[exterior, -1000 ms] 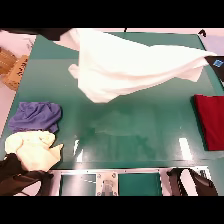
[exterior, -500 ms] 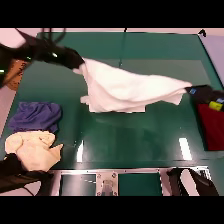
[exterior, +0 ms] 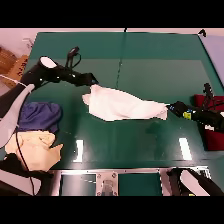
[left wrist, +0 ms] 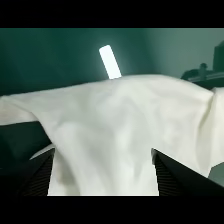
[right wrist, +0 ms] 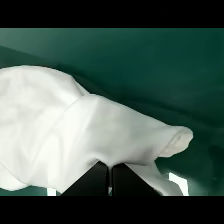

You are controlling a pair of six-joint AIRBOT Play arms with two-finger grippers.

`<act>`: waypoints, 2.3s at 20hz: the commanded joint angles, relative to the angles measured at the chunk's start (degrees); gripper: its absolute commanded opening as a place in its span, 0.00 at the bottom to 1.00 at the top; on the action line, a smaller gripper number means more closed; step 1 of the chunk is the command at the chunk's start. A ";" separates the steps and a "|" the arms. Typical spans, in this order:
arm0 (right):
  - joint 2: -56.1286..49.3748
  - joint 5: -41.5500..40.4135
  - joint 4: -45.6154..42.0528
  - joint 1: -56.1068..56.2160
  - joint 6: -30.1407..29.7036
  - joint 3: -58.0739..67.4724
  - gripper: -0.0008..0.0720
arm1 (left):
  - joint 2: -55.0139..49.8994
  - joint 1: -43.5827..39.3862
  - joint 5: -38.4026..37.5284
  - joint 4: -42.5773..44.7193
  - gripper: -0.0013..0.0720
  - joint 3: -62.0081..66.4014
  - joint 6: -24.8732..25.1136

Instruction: Fold the shirts.

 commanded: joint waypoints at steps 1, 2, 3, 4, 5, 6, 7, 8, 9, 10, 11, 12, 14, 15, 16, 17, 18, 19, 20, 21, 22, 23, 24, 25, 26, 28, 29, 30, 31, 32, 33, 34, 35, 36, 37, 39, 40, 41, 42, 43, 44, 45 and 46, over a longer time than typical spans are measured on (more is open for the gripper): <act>-1.84 -1.22 -2.86 0.24 -0.13 1.62 0.03 | -0.96 5.68 -11.65 0.04 0.96 4.09 -3.02; -1.84 -1.22 -4.00 0.24 -0.09 1.62 0.03 | -0.98 6.97 -16.09 1.51 0.96 4.07 -4.39; -1.84 -1.51 -4.96 0.24 0.11 1.62 0.03 | -0.98 7.69 -19.87 3.82 0.96 3.58 -5.09; -1.86 -2.03 -5.25 0.24 0.09 1.62 0.03 | -0.98 7.89 -22.64 6.49 0.96 2.62 -6.40; -1.86 -2.80 -5.25 0.26 0.11 1.62 0.03 | -0.98 7.85 -23.85 8.17 0.96 1.20 -7.41; -1.86 -3.17 -5.22 0.26 0.11 1.62 0.03 | -0.98 7.41 -24.09 7.76 0.96 -1.07 -7.39; -1.86 -3.17 -5.25 0.24 0.11 1.62 0.03 | -0.98 6.80 -23.85 7.04 0.96 -3.67 -7.19; -1.86 -3.15 -5.25 0.26 0.11 1.62 0.03 | -0.98 5.84 -23.41 6.29 0.96 -6.16 -6.60; -1.90 -3.15 -5.25 0.26 0.11 1.62 0.03 | -0.98 4.50 -22.32 5.51 0.96 -8.61 -5.55; -2.05 -3.17 -5.25 0.26 0.11 1.62 0.03 | -0.98 2.69 -20.33 4.68 0.96 -11.10 -4.55; -2.32 -3.17 -5.22 0.26 0.11 1.62 0.03 | -0.98 0.61 -17.44 4.07 0.96 -13.16 -3.58; -2.71 -3.17 -5.22 0.26 0.11 1.62 0.03 | -0.98 -1.42 -14.05 3.39 0.96 -14.64 -2.89; -3.67 -3.13 -5.20 0.28 0.11 1.62 0.03 | -1.01 -5.44 -7.26 2.60 0.89 -16.02 -2.16; -4.09 -3.10 -5.20 0.28 0.20 1.62 0.03 | -1.03 -7.43 -5.16 2.45 0.89 -15.98 -2.14; -4.48 -3.10 -5.20 0.28 0.57 1.62 0.03 | -1.03 -9.01 -4.44 2.10 0.88 -15.93 -1.62; -4.57 -3.08 -5.20 0.28 0.59 1.62 0.03 | -1.03 -10.29 -4.92 1.66 0.55 -15.91 -0.33; -4.57 -3.08 -5.18 0.28 1.57 1.62 0.03 | -1.03 -11.02 -6.32 1.66 0.13 -15.67 1.42; -4.55 -2.84 -5.07 0.28 2.29 1.68 0.03 | -0.96 -11.10 -8.22 1.66 0.06 -15.28 2.32; -4.48 -1.77 -4.90 0.26 2.29 2.01 0.03 | -0.96 -10.91 -10.47 1.70 0.06 -14.45 2.27; -4.37 -0.13 -4.76 0.26 2.29 2.80 0.03 | -0.96 -10.54 -13.38 1.75 0.05 -12.92 2.03; -4.02 2.05 -4.68 0.26 2.32 4.04 0.03 | -0.87 -10.08 -16.68 1.77 0.05 -10.71 0.98; -3.28 4.94 -4.11 0.26 2.47 5.99 0.03 | -0.33 -9.86 -19.23 1.79 0.05 -8.24 -0.52; -2.01 7.89 -3.74 0.28 3.34 8.44 0.03 | 0.72 -9.66 -21.31 1.68 0.05 -5.49 -1.66; -0.37 10.54 -3.28 0.28 3.63 11.02 0.03 | 2.62 -9.66 -22.73 1.79 0.05 -2.16 -2.97; 1.92 12.83 -3.30 0.26 4.68 13.97 0.03 | 4.92 -9.66 -23.08 2.01 0.05 1.03 -4.17; 7.41 15.10 -3.28 0.26 7.56 19.52 0.03 | 10.95 -9.66 -22.64 2.67 0.05 8.22 -5.99; 10.78 15.45 -3.30 0.26 9.53 22.32 0.03 | 14.34 -9.66 -22.40 4.07 0.05 12.20 -7.21; 14.08 15.43 -3.28 0.26 11.45 24.85 0.03 | 17.51 -9.66 -21.99 6.21 0.05 15.91 -7.43; 17.20 15.41 -3.30 0.26 13.07 27.47 0.03 | 20.87 -9.66 -21.33 9.64 0.05 19.82 -7.43; 20.26 15.37 -3.32 0.24 14.45 30.38 0.03 | 23.78 -9.66 -20.26 13.60 0.06 23.15 -7.41; 22.73 15.39 -3.39 0.24 15.98 32.94 0.03 | 26.75 -9.66 -18.91 18.62 0.06 26.12 -7.41; 25.14 15.37 -3.48 0.24 17.94 35.50 0.03 | 29.44 -9.66 -17.62 23.34 0.06 28.22 -7.41; 27.15 15.34 -3.50 0.24 19.47 37.53 0.03 | 31.67 -9.66 -16.87 26.86 0.06 29.51 -7.39; 29.11 15.06 -3.48 0.24 20.13 39.41 0.03 | 33.79 -9.66 -16.00 30.16 0.06 30.18 -7.30; 30.91 14.84 -3.50 0.24 20.13 40.79 0.03 | 35.39 -9.66 -14.88 32.39 0.06 30.23 -7.17; 33.48 15.02 -3.52 0.24 21.73 41.57 0.03 | 36.72 -9.66 -12.63 35.28 0.06 30.18 -7.13; 34.10 15.13 -4.17 0.24 22.16 41.40 0.03 | 36.50 -9.66 -11.43 35.54 0.06 30.10 -7.04; 34.23 15.41 -5.77 0.24 22.51 41.07 0.03 | 35.85 -9.66 -9.81 35.50 0.06 30.10 -6.84; 34.16 15.43 -8.26 0.24 22.67 40.24 0.03 | 34.64 -9.66 -8.20 35.50 0.06 30.08 -6.82; 34.01 15.37 -10.29 0.24 22.67 38.73 0.03 | 33.11 -9.66 -7.28 35.45 0.06 30.05 -6.84; 33.59 15.10 -11.82 0.24 22.62 36.28 0.03 | 30.93 -9.66 -7.17 35.41 0.06 29.99 -6.86; 32.83 14.45 -12.44 0.24 22.58 33.03 0.03 | 28.30 -9.66 -7.41 34.91 0.06 29.99 -6.84; 31.95 13.33 -12.48 0.24 22.23 29.44 0.03 | 24.87 -9.68 -7.37 33.90 0.06 29.99 -6.82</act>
